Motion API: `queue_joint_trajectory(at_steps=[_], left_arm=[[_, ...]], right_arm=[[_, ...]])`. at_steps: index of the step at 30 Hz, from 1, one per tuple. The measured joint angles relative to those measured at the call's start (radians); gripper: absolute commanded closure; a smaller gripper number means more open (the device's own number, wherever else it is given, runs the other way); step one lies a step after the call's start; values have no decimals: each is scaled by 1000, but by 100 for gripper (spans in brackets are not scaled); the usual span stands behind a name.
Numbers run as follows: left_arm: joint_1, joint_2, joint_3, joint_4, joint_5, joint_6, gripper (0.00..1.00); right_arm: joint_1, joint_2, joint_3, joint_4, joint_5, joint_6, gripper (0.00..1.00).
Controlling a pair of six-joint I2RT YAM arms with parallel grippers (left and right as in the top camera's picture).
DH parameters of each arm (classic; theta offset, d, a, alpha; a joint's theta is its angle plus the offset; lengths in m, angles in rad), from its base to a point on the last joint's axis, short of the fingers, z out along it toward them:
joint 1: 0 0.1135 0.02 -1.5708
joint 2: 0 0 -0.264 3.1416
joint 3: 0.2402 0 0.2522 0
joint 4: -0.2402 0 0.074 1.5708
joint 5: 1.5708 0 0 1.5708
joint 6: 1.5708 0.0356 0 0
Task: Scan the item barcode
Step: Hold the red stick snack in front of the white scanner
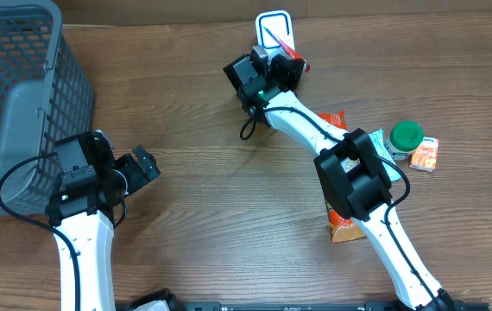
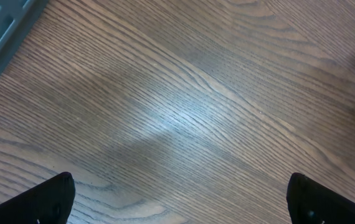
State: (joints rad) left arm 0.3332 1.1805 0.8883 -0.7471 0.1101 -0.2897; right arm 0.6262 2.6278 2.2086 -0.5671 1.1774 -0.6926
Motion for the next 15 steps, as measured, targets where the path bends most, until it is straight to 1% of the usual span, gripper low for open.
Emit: queue_joint_trajectory(at_steps=[4, 15], left_arm=[[0, 0, 0, 0, 0, 0, 0], [0, 0, 0, 0, 0, 0, 0]], right_arm=[[0, 0, 0, -3, 10, -16, 97], [0, 0, 0, -55, -44, -8, 97]])
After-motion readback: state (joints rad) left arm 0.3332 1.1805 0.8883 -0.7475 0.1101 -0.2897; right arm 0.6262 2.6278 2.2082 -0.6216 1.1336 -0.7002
